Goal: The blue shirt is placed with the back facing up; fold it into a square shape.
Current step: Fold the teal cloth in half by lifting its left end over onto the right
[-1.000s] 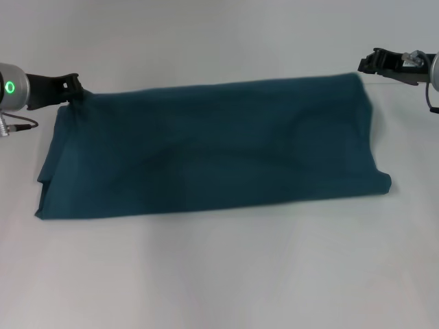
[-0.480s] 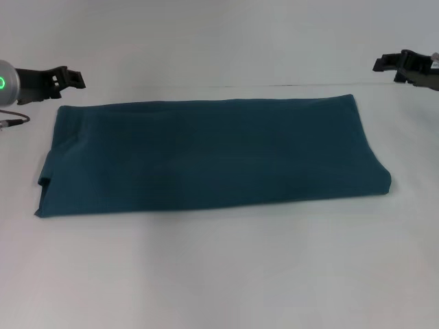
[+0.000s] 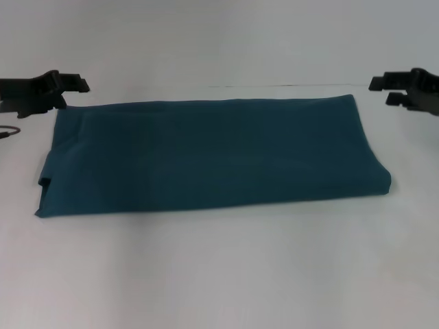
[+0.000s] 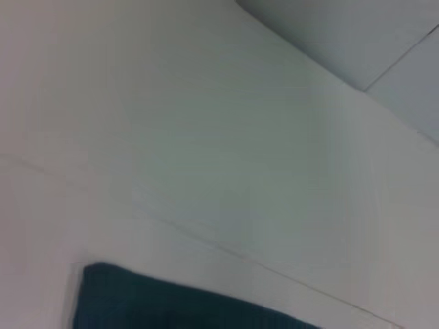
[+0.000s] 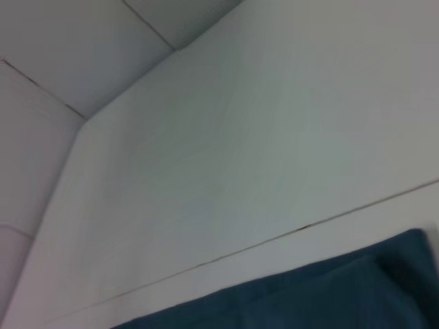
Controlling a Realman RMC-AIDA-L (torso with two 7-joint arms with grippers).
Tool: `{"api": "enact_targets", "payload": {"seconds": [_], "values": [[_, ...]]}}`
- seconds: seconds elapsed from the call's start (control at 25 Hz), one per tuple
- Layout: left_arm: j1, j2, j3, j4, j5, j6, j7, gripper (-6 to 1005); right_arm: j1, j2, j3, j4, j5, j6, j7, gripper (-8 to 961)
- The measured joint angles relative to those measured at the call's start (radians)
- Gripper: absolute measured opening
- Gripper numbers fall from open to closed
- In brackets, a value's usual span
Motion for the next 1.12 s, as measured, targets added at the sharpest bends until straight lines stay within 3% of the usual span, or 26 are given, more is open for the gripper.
{"api": "enact_targets", "payload": {"seconds": [0.28, 0.68, 1.12], "values": [[0.069, 0.001, -0.022, 0.035, -0.087, 0.116, 0.017, 604, -0.047, -0.003, 0.007, 0.005, 0.058, -0.118, -0.053, 599], [0.141, 0.000, -0.210, 0.005, -0.202, 0.329, 0.099, 601, -0.108, 0.010, 0.065, 0.063, 0.176, -0.285, -0.215, 600], [0.158, -0.001, -0.242, -0.003, -0.210, 0.347, 0.110, 602, -0.126, 0.010, 0.076, 0.092, 0.175, -0.278, -0.230, 600]]}}
